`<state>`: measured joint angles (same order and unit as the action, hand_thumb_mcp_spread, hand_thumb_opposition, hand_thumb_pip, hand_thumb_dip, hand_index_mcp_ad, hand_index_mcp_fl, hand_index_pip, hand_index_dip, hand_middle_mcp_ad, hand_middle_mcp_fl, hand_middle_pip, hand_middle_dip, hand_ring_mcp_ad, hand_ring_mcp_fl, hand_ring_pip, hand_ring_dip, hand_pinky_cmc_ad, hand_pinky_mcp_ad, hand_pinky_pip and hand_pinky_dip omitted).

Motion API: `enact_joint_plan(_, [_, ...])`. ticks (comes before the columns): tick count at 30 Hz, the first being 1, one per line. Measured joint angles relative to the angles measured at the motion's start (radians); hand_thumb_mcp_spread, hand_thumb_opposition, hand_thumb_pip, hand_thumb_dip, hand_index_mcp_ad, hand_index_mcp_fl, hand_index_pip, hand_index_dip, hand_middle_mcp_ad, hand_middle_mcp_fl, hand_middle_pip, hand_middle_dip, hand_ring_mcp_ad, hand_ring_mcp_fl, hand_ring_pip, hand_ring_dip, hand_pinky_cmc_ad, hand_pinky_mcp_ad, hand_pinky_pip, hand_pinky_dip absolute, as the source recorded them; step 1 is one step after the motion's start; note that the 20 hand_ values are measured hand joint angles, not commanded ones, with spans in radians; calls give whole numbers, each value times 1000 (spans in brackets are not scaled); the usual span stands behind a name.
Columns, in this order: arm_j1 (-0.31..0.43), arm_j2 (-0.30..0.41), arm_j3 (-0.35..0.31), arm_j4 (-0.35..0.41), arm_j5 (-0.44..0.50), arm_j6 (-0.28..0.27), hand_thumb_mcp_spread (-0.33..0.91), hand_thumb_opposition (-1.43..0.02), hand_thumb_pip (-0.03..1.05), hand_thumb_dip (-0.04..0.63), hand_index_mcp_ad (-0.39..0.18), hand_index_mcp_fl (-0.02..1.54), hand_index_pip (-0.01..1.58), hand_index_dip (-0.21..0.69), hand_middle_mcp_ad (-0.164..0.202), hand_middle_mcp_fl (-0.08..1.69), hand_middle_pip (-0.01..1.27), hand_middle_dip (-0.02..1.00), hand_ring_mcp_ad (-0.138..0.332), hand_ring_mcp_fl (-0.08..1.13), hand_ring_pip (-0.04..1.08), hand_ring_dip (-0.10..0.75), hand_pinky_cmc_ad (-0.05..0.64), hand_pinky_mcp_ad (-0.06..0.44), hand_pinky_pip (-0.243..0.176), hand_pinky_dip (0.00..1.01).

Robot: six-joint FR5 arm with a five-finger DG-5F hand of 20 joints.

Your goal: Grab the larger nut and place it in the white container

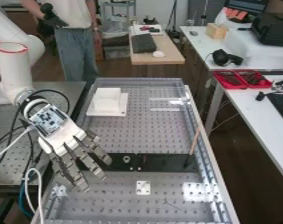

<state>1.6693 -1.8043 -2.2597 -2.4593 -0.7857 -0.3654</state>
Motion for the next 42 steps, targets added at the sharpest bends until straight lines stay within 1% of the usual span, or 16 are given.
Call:
enact_joint_plan(1, [1,-10,-4,20,6,4,271,-817,646,140,-94,37,1038,-59,72,24,138,229,188,0,93,119,429,354,-112,681])
enact_joint_plan(2, [2,-20,-8,41,12,7,284,-817,646,159,-94,37,1072,-61,72,24,138,229,188,0,93,119,429,354,-112,681])
enact_joint_plan(3, [3,-24,-10,53,15,7,290,-817,646,159,-94,40,1124,-59,72,26,138,230,188,0,96,119,429,356,-112,681])
enact_joint_plan(5, [7,-41,-20,105,26,2,290,-817,646,162,-101,37,1218,-51,73,24,138,227,188,0,99,119,429,354,-112,681])
enact_joint_plan(7, [12,-53,-29,144,36,-4,288,-817,686,162,-103,33,1330,-24,73,17,138,227,188,0,99,119,426,354,-112,682])
enact_joint_plan(9, [18,-65,-37,178,46,-12,290,-817,702,162,-105,24,1395,-10,73,17,138,227,188,0,120,119,424,354,-112,682])
enact_joint_plan(11, [26,-74,-45,211,57,-27,288,-820,703,162,-105,19,1464,19,73,17,138,227,188,0,115,119,424,354,-112,682])
enact_joint_plan(15, [36,-86,-59,265,73,-60,284,-834,712,162,-105,23,1510,35,73,14,138,227,190,0,134,119,419,342,-112,682])
enact_joint_plan(20, [45,-96,-75,336,86,-123,290,-848,721,162,-103,24,1543,75,70,14,136,227,188,0,136,119,417,342,-112,682])
enact_joint_plan(21, [46,-97,-75,339,86,-128,290,-848,721,162,-106,24,1541,80,70,14,136,227,188,0,136,119,415,342,-112,682])
enact_joint_plan(27, [42,-96,-66,330,57,-205,290,-848,721,171,-110,21,1555,96,70,16,134,227,188,0,134,120,412,346,-108,682])
enact_joint_plan(29, [35,-94,-55,322,31,-235,290,-848,721,175,-110,21,1557,96,70,14,134,227,187,0,134,117,417,328,-108,682])
enact_joint_plan(32, [24,-94,-42,304,7,-251,281,-860,721,176,-122,21,1557,98,73,14,136,225,187,0,136,113,417,326,-108,684])
enact_joint_plan(36, [16,-93,-34,294,-12,-270,311,-866,721,188,-126,21,1557,98,70,16,134,220,185,0,152,108,417,328,-106,677])
enact_joint_plan(39, [16,-94,-32,295,-15,-299,311,-867,721,188,-126,21,1557,99,70,12,134,220,185,0,152,108,417,328,-106,674])
enact_joint_plan(42, [17,-99,-28,295,-10,-320,309,-867,721,188,-126,21,1557,99,68,16,134,220,176,0,152,108,394,328,-106,670])
